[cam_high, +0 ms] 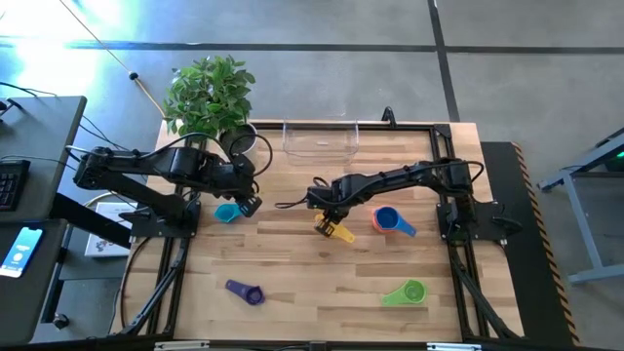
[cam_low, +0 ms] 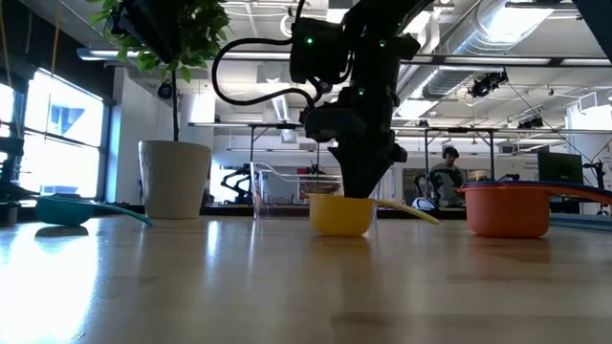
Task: Nest measuring cups in basket
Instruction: Stack the yellow measuring cup on top of the blue measuring cup
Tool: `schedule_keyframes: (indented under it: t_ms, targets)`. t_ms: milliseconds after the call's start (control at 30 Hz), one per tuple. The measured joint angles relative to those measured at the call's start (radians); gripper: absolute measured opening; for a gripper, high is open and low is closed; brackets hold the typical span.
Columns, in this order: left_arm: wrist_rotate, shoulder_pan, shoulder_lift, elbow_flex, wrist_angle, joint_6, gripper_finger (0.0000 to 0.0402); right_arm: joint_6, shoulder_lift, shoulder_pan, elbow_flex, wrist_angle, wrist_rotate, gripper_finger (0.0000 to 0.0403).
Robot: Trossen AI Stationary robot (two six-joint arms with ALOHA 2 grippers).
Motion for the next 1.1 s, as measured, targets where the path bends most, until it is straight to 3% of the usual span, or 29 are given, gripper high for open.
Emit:
schedule_keyframes:
  t_ms: [267, 667, 1100]
  targets:
    - [0.000, 0.000, 0.000, 0.000, -0.002, 0.000, 0.0126, -0.054, -0.087, -0.009, 0.000, -0.065, -0.010, 0.0003]
    - [0.000, 0.000, 0.000, 0.000, -0.010, 0.000, 0.0126, -0.162, -0.321, -0.068, 0.000, -0.193, 0.019, 0.0001]
    - [0.000, 0.000, 0.000, 0.000, -0.016, 0.000, 0.0126, -0.254, -0.600, -0.194, 0.000, -0.402, 0.215, 0.0000]
